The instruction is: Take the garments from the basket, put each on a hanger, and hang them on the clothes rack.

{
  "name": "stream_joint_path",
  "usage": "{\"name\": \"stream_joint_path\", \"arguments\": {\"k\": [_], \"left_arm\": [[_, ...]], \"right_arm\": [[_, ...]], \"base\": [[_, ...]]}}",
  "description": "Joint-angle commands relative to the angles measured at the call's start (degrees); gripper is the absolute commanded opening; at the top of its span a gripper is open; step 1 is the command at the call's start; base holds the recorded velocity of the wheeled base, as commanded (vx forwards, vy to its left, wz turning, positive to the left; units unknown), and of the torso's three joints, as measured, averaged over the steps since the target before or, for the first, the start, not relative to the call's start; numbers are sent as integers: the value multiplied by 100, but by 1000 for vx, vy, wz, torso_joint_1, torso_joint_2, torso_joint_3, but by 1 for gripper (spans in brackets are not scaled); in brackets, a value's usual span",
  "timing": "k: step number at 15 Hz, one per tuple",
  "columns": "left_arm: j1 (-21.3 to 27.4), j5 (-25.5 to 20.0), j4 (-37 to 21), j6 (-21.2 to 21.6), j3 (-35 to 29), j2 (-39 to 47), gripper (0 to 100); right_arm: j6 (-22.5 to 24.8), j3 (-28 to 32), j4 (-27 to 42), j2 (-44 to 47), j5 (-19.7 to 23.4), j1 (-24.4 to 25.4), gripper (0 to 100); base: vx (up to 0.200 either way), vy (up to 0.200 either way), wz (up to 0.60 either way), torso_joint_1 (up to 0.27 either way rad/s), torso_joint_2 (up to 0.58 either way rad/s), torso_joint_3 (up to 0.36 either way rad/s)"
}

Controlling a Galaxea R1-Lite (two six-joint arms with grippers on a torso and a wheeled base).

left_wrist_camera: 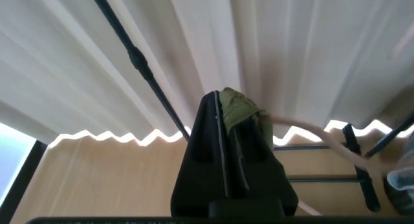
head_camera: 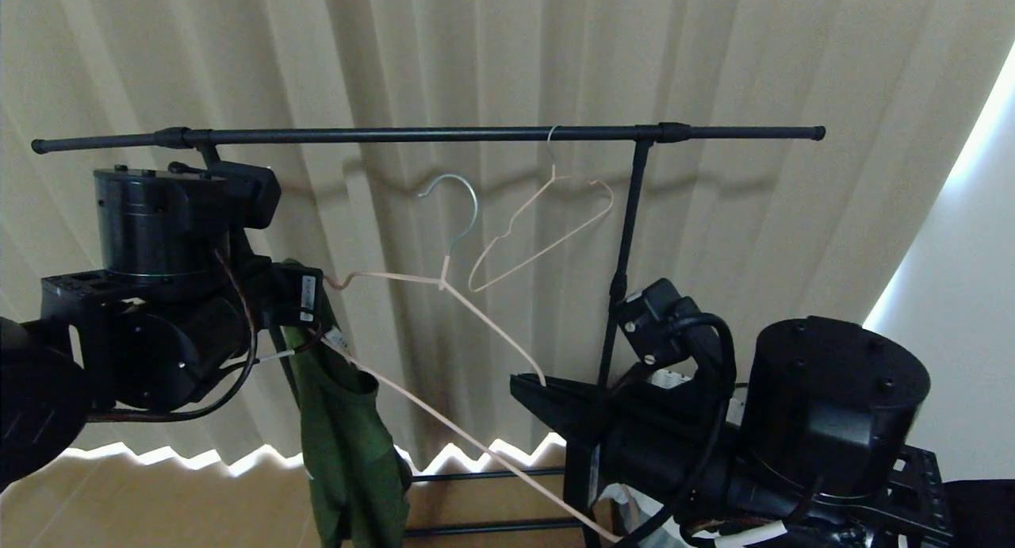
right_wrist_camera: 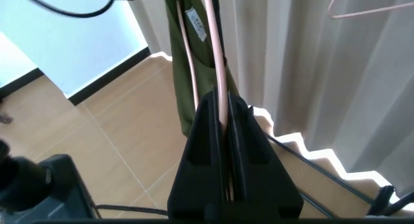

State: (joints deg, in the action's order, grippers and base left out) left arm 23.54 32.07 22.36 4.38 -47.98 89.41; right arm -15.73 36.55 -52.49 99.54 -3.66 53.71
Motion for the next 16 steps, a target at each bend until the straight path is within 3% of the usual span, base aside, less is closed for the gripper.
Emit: {"name": "stream_joint_path", "arguments": {"k": [1, 4, 6, 12, 16], "left_arm": [[98, 1, -3, 2, 122, -213, 0], [353, -70, -118, 46, 272, -468, 0], [450, -351, -118, 55, 263, -486, 0], [485, -2021, -118, 327, 351, -811, 0], [933, -2829, -109, 371, 474, -1083, 0]], "right_arm": [[8, 125, -112, 268, 5, -10, 0], [26, 125, -358, 453, 5, -27, 0], [26, 107, -358, 453, 5, -36, 0], [-1, -262, -393, 321, 23, -186, 0], [-9, -236, -402, 356, 41, -203, 0]], "base": [[0, 0, 0, 0, 0, 0], [0, 0, 0, 0, 0, 0], [0, 0, 0, 0, 0, 0], [0, 0, 0, 0, 0, 0], [0, 0, 0, 0, 0, 0]]}}
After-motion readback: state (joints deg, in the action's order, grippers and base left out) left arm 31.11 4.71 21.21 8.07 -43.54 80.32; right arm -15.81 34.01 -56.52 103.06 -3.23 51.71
